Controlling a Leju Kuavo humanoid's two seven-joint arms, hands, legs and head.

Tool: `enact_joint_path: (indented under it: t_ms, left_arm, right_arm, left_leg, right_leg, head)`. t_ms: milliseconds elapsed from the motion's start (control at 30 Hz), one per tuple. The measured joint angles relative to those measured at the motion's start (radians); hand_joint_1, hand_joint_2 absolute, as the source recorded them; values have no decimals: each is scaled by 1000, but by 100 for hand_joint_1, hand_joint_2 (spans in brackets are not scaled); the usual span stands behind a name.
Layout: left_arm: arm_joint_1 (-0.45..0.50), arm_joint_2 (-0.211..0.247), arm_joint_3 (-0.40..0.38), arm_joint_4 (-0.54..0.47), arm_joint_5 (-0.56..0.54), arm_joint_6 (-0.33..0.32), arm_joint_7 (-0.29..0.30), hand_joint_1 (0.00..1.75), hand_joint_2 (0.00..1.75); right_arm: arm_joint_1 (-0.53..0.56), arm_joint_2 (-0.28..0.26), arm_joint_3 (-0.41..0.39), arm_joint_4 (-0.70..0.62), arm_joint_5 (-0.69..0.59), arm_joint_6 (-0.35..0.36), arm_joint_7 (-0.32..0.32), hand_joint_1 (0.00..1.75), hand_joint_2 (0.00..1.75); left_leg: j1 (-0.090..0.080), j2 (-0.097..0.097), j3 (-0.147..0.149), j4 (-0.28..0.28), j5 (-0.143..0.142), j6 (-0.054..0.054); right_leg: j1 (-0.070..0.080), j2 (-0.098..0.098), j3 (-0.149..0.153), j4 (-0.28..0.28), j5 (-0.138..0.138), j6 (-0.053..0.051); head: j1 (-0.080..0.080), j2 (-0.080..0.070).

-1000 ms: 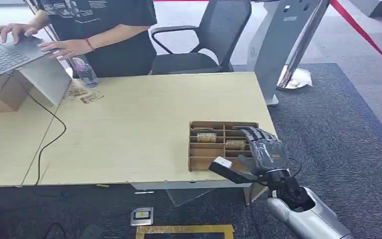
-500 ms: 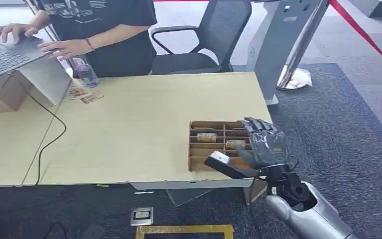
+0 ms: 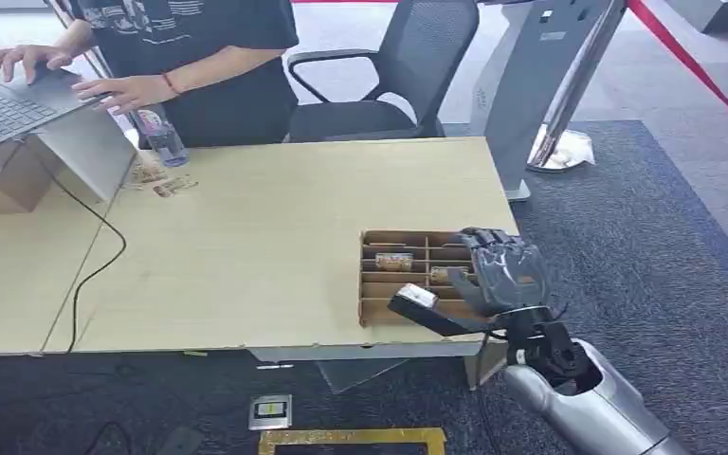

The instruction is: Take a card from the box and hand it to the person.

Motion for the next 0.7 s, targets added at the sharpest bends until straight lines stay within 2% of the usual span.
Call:
enact_joint_path:
  t_ms: [200,700]
  left_arm:
    - [-6,-3,-3,0,-6,-3,3,0,175]
    - [-11,-5,-19,0,-5,-6,7,0,175]
  right_arm:
    - [-63,2,0,79,0,-10,-6,54,175]
    - [-145,12,-2,253,14,-23,3,75,175]
  left_leg:
    - [0,0,0,0,0,0]
    - [0,0,0,0,0,0]
  right_leg:
    - [0,0,0,0,0,0]
    - [0,-1,0,0,0,0]
  head:
    - [0,0]
    - [0,0]
